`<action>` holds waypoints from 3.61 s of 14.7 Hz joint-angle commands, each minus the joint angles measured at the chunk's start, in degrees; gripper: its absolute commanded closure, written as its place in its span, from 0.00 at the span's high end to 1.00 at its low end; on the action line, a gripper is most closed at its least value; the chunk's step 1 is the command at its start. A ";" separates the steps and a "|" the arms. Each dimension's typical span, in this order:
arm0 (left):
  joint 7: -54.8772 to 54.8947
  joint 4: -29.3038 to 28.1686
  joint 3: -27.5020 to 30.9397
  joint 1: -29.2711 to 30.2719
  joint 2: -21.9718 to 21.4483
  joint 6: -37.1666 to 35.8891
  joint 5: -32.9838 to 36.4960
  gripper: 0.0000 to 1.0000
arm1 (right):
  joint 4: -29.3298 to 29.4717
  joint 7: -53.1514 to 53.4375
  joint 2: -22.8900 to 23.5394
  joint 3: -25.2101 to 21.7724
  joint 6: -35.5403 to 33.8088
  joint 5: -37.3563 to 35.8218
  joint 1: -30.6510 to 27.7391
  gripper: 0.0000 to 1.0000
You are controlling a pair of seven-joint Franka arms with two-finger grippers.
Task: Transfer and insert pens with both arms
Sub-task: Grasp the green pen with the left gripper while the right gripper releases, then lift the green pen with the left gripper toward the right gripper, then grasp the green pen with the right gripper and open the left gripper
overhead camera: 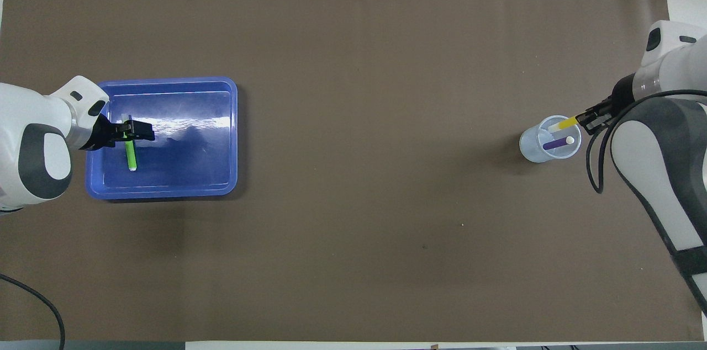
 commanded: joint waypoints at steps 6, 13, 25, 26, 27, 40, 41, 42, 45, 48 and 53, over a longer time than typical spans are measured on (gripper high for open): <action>0.23 -2.04 -0.36 1.74 0.89 1.50 1.34 0.31 | -7.07 -0.99 -2.33 0.51 6.68 -1.51 -0.70 0.00; 0.05 -0.03 -0.35 2.44 0.54 -1.12 1.34 0.00 | -5.06 -0.90 -1.36 0.60 6.08 -1.33 -0.88 1.00; -46.21 16.58 -1.06 -12.04 -3.77 -23.56 -4.89 0.00 | 1.19 27.09 -1.36 2.09 -1.32 28.53 5.27 1.00; -51.58 17.63 -1.06 -14.50 -3.51 -23.29 -6.04 0.00 | 1.02 31.66 -1.53 2.09 -0.88 30.03 6.49 1.00; -57.11 18.60 -1.06 -17.22 -3.16 -22.77 -7.35 0.00 | 0.93 35.71 -1.62 2.09 0.00 31.35 8.59 1.00; -89.68 18.52 -1.06 -36.05 -1.32 2.01 -24.33 0.00 | -11.64 44.53 -5.40 2.09 26.18 68.01 18.80 1.00; -91.25 18.52 -1.06 -36.75 -1.14 3.59 -24.68 0.00 | -11.82 45.06 -5.49 2.09 27.07 68.01 19.68 1.00; -93.36 18.52 -1.06 -37.19 -1.05 5.52 -24.77 0.00 | -11.82 45.76 -5.49 2.09 27.08 68.10 19.78 0.99; -96.01 18.43 -1.06 -39.13 -0.52 9.23 -24.68 0.00 | -11.82 45.68 -5.40 2.09 27.08 68.10 19.78 0.84; -96.10 18.09 -1.06 -40.36 -0.61 9.23 -24.68 0.00 | -11.82 45.77 -5.40 2.09 26.90 68.10 19.78 0.72; -96.28 17.91 -1.06 -41.15 -0.78 8.71 -24.68 0.00 | -11.82 45.68 -5.40 2.09 26.73 68.10 19.69 0.61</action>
